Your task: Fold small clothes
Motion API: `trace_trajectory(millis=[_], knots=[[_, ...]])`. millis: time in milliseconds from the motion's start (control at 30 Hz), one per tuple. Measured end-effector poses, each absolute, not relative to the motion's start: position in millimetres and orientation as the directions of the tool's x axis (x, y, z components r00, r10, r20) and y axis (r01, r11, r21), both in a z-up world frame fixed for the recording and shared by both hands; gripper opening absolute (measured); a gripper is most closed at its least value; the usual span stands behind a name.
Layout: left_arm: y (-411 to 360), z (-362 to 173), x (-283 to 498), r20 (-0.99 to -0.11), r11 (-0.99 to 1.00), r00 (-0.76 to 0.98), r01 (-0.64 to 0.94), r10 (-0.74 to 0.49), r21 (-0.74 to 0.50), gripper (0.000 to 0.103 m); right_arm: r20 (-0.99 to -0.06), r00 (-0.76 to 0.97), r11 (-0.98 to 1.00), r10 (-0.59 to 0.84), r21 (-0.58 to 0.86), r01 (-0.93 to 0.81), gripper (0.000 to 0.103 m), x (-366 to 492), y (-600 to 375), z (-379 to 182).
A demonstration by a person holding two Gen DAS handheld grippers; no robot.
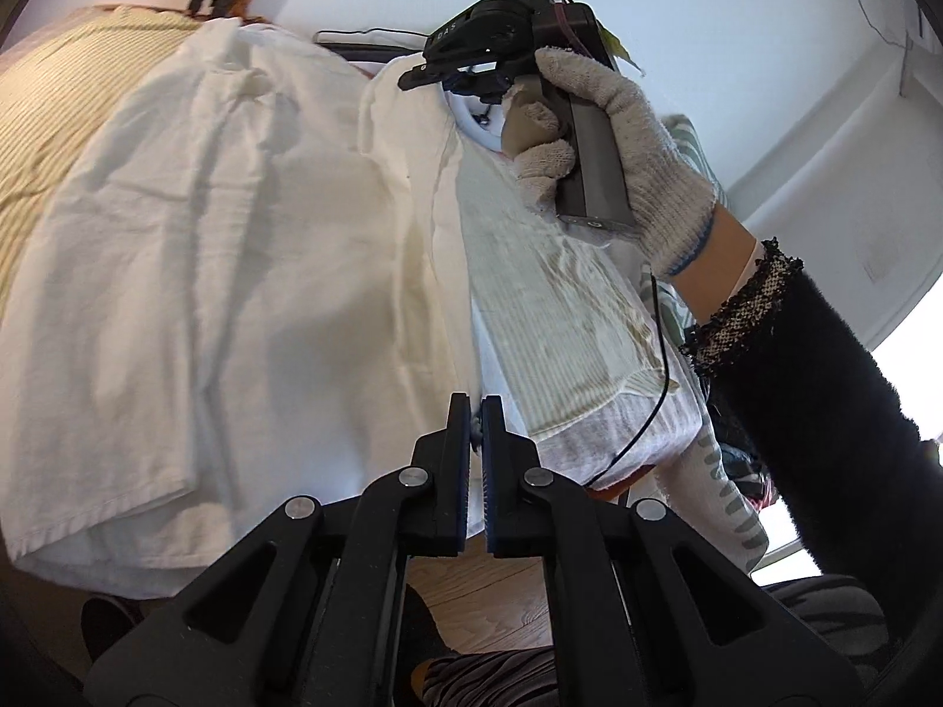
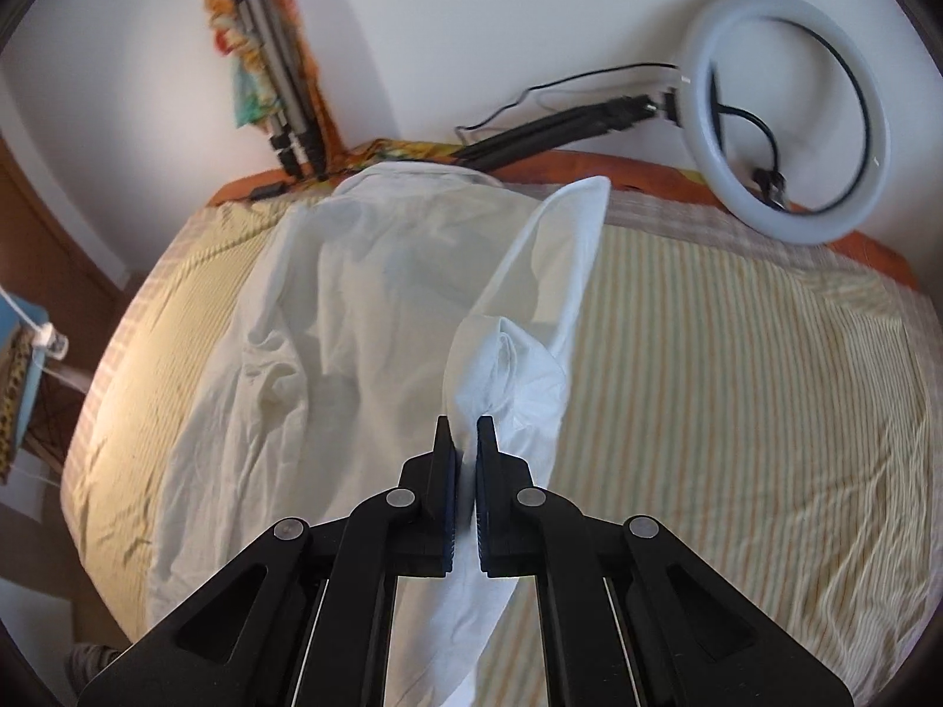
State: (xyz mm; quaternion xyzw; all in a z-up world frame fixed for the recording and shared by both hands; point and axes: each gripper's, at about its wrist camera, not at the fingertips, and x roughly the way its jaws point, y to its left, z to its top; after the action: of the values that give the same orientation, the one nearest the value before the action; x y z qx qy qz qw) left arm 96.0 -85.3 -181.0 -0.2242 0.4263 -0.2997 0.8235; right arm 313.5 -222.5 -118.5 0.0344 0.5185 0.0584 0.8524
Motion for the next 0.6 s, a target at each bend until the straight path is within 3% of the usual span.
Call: trace_trajectory(millis=[367,467,500,600], knots=[[-45,-200,94,-0.632,0.779,0.473,0.232,-0.614,-0.583,0.001,-0.923,0.367,0.986,0.113,0.06,-0.152,0.004,337,-151,-171],[-44,-200,92,-0.642,0.79,0.471,0.251,-0.604,-0.559,0.001,-0.928,0.322,0.975,0.187,0.136,-0.175,0.017,340,-150,-181],[-44,-197,90,-0.646,0.795,0.471,0.262,-0.6,-0.547,0.001,-0.924,0.307,0.966,0.228,0.175,-0.19,0.026,340,-152,-180],[-40,-181,82,-0.646,0.814,0.498,0.302,-0.578,-0.496,0.001,-0.872,0.328,0.927,0.363,0.301,-0.226,0.028,328,-171,-158]])
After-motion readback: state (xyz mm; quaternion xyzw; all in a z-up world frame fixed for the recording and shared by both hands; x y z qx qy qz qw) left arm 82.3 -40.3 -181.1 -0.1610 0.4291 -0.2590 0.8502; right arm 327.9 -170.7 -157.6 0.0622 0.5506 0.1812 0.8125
